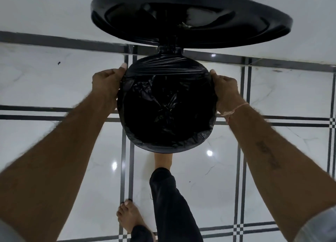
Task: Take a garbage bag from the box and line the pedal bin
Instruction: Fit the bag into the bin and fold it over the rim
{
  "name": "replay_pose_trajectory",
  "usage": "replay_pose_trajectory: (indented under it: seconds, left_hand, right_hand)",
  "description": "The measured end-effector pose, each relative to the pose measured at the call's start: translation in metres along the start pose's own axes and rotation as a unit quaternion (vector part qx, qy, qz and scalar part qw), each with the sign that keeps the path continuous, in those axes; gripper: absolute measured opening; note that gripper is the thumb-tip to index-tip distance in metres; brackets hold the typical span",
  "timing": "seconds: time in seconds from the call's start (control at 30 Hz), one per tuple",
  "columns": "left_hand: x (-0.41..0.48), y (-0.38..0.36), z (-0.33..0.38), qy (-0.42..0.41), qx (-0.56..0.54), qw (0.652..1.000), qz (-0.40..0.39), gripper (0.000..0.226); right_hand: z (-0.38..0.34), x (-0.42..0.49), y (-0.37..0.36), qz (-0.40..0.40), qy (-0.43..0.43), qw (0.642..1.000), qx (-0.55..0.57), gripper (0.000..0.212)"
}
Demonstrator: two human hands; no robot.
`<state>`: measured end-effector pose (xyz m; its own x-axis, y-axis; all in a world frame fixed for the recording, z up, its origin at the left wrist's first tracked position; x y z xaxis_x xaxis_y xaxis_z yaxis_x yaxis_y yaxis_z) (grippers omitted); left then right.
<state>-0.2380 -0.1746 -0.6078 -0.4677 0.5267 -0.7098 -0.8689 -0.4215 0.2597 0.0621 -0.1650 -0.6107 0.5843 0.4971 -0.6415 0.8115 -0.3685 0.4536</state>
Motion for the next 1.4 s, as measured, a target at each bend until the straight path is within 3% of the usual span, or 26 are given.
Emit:
replay_pose_trajectory:
  seconds: [0.17, 0.33, 0.47, 0.57, 0.77, 0.87, 0.93, 1.03, 1.17, 1.4]
  left_hand:
    - [-0.001, -0.019, 0.018, -0.026, 0.0, 0.998, -0.048, 0.025]
    - [0.007, -0.031, 0.029, -0.02, 0.032, 0.999, -0.017, 0.021]
    - [0.005, -0.031, 0.034, -0.018, 0.034, 0.997, -0.062, 0.021]
    - [0.01, -0.036, 0.035, -0.044, 0.06, 0.995, -0.069, 0.023]
    - [0.032, -0.05, 0.036, -0.044, 0.12, 0.99, -0.058, 0.023]
    - [0.034, -0.045, 0.033, -0.033, 0.087, 0.995, -0.027, 0.025]
    - [0.029, -0.032, 0.029, -0.004, 0.06, 0.996, -0.063, 0.032]
    - [0.019, -0.016, 0.021, -0.055, 0.083, 0.987, -0.126, 0.028]
    - [0.023, -0.024, 0.022, -0.06, 0.049, 0.995, -0.065, 0.027]
    - [0.038, -0.028, 0.02, 0.01, 0.052, 0.998, -0.045, 0.037]
  right_hand:
    - [-0.011, -0.006, -0.004, -0.082, 0.047, 0.995, 0.041, 0.031]
    - [-0.032, 0.011, -0.027, -0.06, 0.035, 0.997, 0.019, 0.03]
    - [-0.038, 0.005, -0.033, -0.132, 0.017, 0.991, 0.034, 0.017]
    - [-0.044, 0.005, -0.04, -0.133, 0.025, 0.991, 0.017, 0.007]
    - [-0.053, 0.011, -0.054, -0.116, 0.01, 0.993, -0.019, 0.021]
    - [-0.048, 0.014, -0.051, -0.14, -0.007, 0.99, -0.005, 0.019]
    - [-0.041, 0.016, -0.039, -0.16, -0.03, 0.987, -0.001, 0.02]
    - [-0.03, 0.016, -0.029, -0.18, -0.042, 0.983, 0.019, 0.047]
    - [-0.036, 0.016, -0.035, -0.14, -0.046, 0.988, 0.037, 0.013]
    - [-0.035, 0.018, -0.04, -0.139, -0.039, 0.989, 0.04, 0.013]
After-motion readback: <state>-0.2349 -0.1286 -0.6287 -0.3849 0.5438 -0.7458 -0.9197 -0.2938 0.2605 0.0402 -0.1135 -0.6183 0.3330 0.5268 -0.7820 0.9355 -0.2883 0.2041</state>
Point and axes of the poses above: each hand's wrist, its own x-axis towards the middle knuckle, its own y-axis out of the back of the hand, z = x × y, the point moved 2 cm from there along x, towards the middle knuckle, and after that the axes turned 12 degrees about z, right-handed, at the moved point
